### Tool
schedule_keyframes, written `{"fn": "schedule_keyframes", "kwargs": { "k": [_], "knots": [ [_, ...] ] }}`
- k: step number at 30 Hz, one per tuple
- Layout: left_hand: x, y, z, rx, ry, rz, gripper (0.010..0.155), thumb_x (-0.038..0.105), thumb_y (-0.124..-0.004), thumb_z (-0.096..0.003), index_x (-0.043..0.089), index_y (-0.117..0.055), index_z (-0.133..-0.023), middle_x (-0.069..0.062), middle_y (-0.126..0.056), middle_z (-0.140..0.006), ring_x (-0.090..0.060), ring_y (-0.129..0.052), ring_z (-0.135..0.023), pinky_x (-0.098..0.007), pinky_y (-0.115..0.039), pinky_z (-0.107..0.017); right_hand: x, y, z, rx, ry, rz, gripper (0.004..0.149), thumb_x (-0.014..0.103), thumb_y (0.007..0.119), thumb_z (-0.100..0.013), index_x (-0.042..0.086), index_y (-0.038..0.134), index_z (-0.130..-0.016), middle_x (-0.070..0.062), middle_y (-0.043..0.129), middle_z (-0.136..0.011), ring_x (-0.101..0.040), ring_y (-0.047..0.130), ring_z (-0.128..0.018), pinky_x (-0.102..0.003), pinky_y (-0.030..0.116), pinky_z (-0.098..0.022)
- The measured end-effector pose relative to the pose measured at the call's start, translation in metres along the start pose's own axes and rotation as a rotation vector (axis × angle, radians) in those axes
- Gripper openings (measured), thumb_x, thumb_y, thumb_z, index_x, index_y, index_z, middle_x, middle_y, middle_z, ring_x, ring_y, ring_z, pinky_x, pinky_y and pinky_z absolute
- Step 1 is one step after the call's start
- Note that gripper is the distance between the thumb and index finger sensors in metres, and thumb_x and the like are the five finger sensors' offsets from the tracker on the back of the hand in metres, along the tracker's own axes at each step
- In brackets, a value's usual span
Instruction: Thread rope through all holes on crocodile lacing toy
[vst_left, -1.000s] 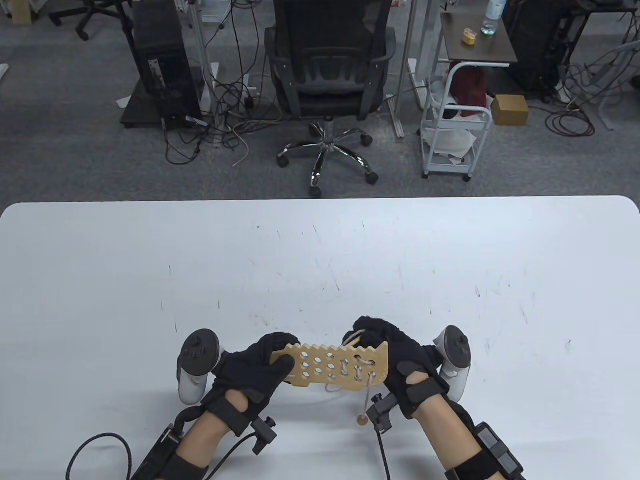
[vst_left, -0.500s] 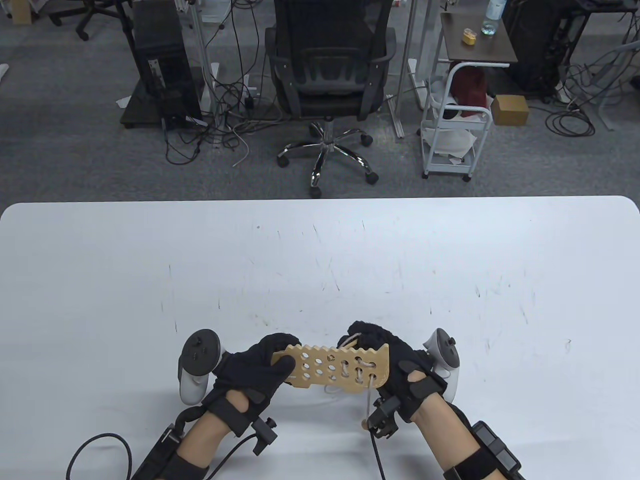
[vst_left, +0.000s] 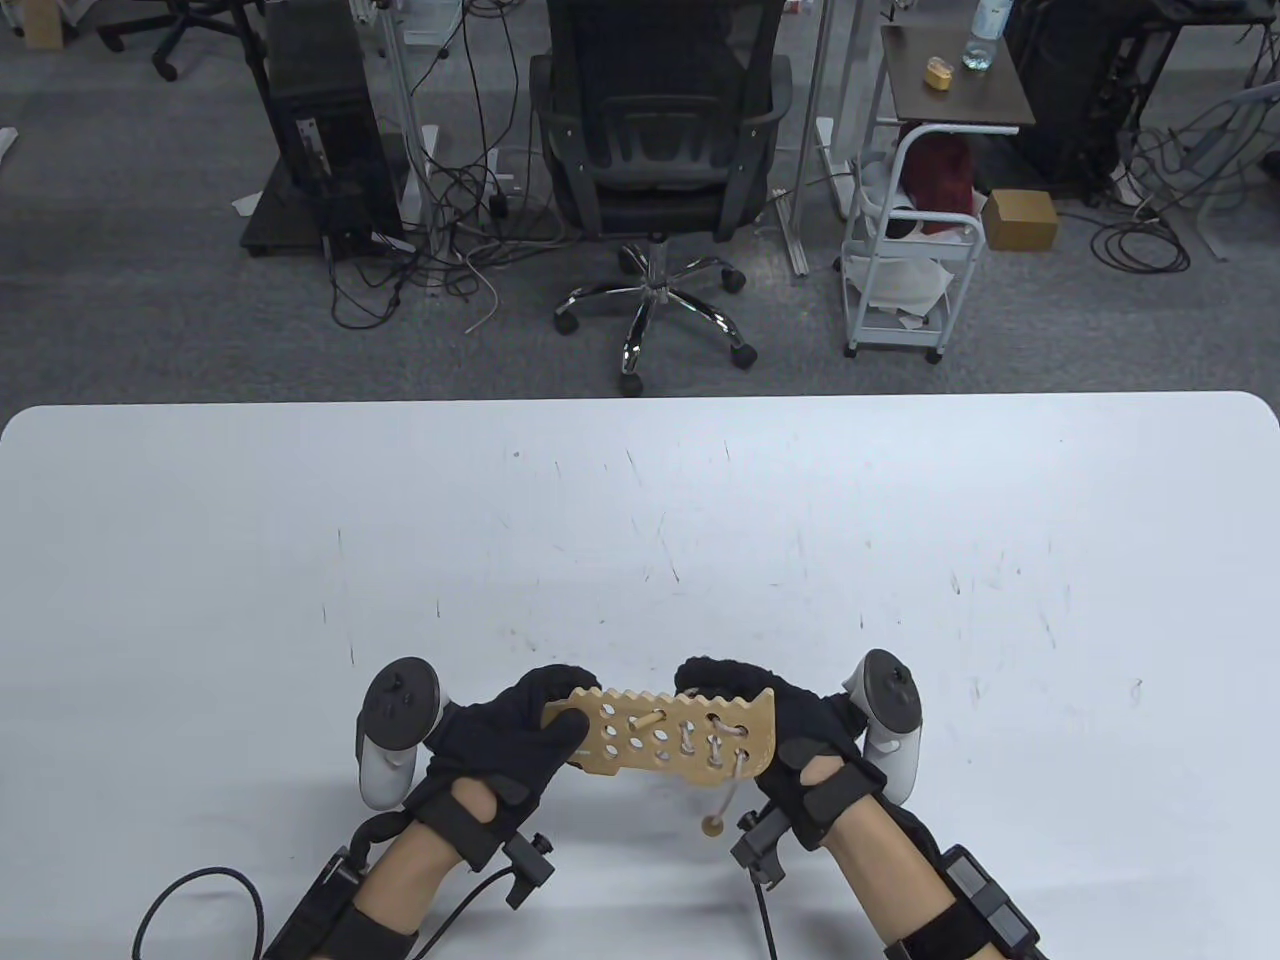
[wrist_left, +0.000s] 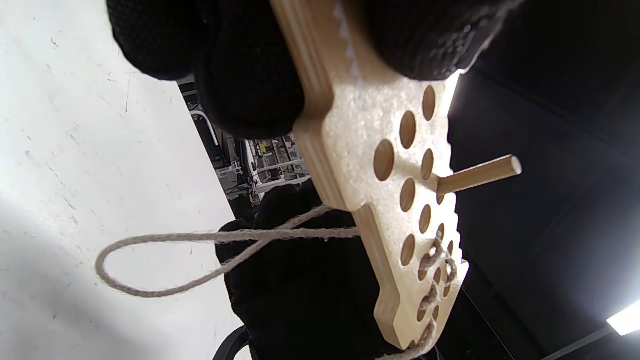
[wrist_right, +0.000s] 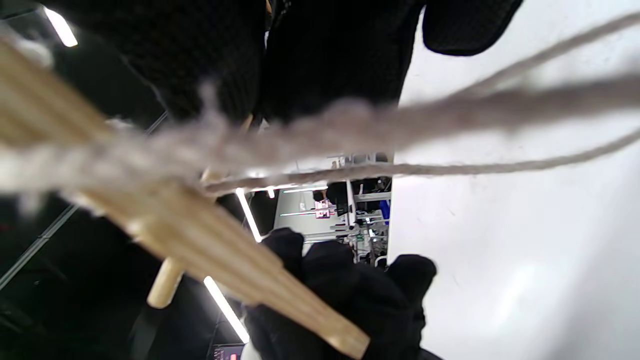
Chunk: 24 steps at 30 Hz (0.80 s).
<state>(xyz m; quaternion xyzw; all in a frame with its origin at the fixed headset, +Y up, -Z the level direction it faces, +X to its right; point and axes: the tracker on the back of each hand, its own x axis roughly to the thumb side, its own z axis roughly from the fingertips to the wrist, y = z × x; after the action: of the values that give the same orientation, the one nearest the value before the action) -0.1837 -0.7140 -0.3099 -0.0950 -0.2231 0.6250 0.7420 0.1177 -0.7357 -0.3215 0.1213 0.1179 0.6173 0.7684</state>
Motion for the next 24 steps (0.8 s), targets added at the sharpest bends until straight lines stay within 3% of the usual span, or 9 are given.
{"fn": "schedule_keyframes", "kwargs": {
  "k": [24],
  "knots": [
    [-0.005,-0.001,-0.001,0.019,0.038,-0.016,0.054,0.044,-0.078,-0.0383,0.028,-0.072,-0.09,0.003,-0.092,-0.075,-0.022,-0.099,-0.053,-0.048,-0.075,-0.06,0.004,0.019,0.0,0.189,-0.072,-0.079,0.043,0.018,0.084,-0.046,0.021,0.084,-0.089,-0.008,0.093,-0.088,-0.036,0.088,-0.079,-0.062,0.062,-0.062]
  ]
}}
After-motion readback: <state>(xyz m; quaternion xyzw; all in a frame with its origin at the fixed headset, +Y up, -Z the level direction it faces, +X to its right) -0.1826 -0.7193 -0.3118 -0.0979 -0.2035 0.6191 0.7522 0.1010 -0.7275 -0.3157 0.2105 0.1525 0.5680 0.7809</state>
